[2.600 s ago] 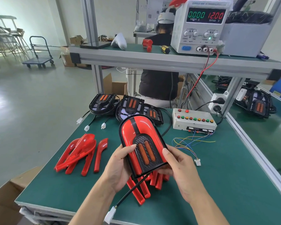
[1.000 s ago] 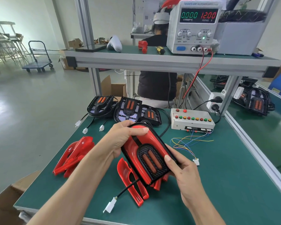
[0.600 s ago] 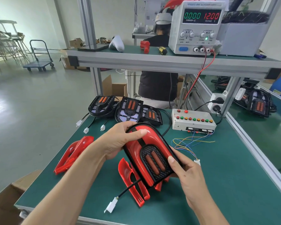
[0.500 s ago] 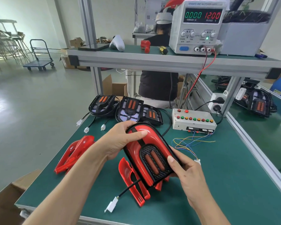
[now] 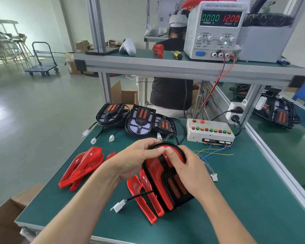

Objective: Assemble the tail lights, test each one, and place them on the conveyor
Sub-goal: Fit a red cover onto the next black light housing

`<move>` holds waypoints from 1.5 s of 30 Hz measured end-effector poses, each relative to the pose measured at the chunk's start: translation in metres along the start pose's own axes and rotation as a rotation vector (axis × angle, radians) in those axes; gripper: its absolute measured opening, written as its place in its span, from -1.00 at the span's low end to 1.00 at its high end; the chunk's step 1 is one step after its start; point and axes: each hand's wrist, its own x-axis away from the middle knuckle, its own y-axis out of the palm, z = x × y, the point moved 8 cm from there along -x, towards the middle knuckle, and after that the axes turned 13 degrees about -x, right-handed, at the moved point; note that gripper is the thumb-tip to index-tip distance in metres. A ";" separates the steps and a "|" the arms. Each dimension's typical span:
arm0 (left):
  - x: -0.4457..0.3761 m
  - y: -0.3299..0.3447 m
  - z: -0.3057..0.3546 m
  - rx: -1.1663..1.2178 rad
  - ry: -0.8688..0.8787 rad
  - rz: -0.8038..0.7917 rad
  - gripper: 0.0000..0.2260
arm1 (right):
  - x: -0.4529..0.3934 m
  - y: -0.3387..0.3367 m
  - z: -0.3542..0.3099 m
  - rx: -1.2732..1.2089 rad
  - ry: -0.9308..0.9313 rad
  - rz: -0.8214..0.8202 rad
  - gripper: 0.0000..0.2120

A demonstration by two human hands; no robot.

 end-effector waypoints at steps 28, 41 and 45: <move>0.001 -0.004 -0.002 0.005 -0.012 0.066 -0.79 | 0.002 0.005 0.006 -0.100 -0.013 -0.140 -0.60; -0.004 -0.021 -0.002 -0.012 -0.063 0.193 -0.76 | -0.002 0.000 0.009 -0.229 0.047 -0.221 -0.55; -0.002 -0.035 -0.008 0.108 -0.100 0.206 -0.76 | 0.013 -0.016 0.029 -0.234 0.070 -0.380 -0.56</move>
